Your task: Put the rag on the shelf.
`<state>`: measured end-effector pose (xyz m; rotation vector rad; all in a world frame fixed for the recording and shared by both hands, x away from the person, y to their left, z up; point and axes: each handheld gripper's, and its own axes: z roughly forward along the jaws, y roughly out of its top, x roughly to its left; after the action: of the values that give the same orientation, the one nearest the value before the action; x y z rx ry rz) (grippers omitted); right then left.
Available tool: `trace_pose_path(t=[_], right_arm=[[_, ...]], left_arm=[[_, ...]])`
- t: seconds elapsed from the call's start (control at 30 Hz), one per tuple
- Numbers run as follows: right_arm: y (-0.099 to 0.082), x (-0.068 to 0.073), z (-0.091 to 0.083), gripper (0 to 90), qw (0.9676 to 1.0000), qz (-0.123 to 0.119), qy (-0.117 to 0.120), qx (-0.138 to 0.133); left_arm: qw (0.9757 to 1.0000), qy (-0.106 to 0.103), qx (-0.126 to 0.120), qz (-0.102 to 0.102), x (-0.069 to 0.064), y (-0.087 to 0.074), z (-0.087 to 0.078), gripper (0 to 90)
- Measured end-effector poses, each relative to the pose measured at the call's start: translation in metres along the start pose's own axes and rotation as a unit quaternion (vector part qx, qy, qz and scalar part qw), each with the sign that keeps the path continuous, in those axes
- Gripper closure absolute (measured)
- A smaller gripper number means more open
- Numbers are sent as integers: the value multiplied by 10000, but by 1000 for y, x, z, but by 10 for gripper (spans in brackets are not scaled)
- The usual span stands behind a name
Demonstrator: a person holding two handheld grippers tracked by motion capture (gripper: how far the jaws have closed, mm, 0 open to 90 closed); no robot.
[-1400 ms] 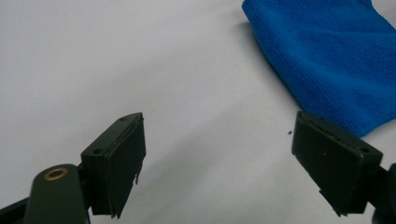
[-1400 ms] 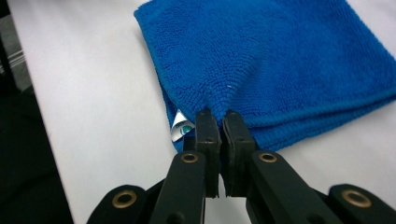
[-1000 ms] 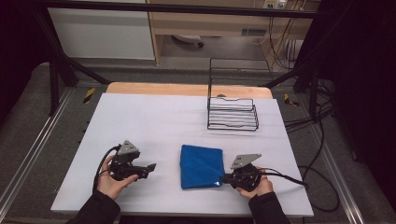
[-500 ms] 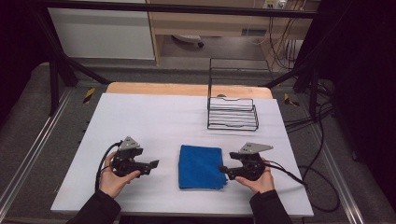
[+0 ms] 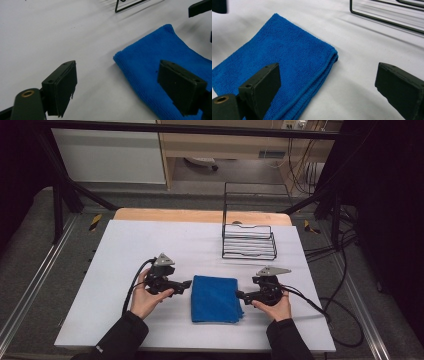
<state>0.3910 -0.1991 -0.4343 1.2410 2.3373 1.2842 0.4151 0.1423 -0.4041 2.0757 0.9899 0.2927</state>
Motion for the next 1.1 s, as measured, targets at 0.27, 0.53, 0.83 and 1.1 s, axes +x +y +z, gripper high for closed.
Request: trace_pose_path(t=[0.27,0.53,0.83,1.1], right_arm=[[-3,3,-1,52,10000,-9,8,17],[-2,2,-2,72,10000,4,8,-21],[0,0,-1,85,10000,76,24,-18],[5,0,0,115,10000,56,-6,-75]], left_arm=[[9997,58,169,-161,-5,8,33,298],[9989,170,411,-174,-5,8,47,565],[9981,94,581,-194,-5,4,55,690],[9979,48,599,-261,-6,0,59,778]])
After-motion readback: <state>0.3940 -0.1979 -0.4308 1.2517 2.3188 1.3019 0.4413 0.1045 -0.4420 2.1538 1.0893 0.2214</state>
